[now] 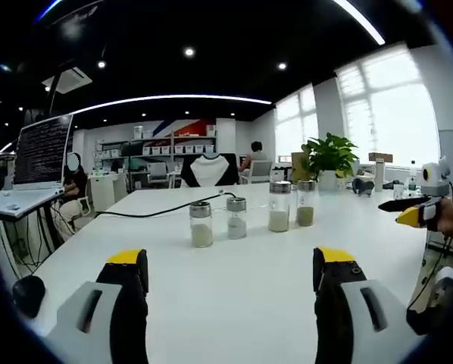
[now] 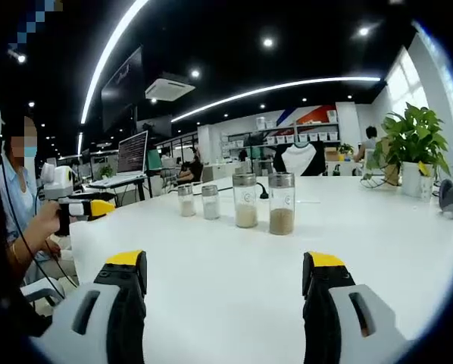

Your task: Rotate the seasoning bottle until the label or dispensing opening points toward the visible target arrow and the bottle remains upright within the marked orientation range

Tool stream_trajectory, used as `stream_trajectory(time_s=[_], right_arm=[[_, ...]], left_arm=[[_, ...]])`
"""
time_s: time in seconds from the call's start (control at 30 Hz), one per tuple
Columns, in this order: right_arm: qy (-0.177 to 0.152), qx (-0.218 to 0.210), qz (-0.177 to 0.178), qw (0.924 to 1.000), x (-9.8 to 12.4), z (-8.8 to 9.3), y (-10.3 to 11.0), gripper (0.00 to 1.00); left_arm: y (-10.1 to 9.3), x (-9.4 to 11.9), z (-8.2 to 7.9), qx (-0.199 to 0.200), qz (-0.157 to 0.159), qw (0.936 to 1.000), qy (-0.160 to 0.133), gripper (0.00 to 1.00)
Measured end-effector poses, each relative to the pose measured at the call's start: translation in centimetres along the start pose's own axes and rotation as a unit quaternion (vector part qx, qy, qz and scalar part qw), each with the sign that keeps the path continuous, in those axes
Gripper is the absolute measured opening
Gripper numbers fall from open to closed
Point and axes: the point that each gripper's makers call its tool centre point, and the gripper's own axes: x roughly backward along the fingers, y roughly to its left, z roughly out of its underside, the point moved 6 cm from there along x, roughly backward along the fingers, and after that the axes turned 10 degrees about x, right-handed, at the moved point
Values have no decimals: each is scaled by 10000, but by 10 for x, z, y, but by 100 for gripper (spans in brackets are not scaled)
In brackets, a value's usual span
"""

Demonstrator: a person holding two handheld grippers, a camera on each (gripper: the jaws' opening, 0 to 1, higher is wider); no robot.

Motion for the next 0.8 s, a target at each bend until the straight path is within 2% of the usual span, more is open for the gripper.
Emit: stream_trajectory(time_s=[0.8], right_arm=[[-79,9,2,10000,3,-2,-5,85]], left_arm=[[-5,-2,0,-17,-26,10000,18,95]])
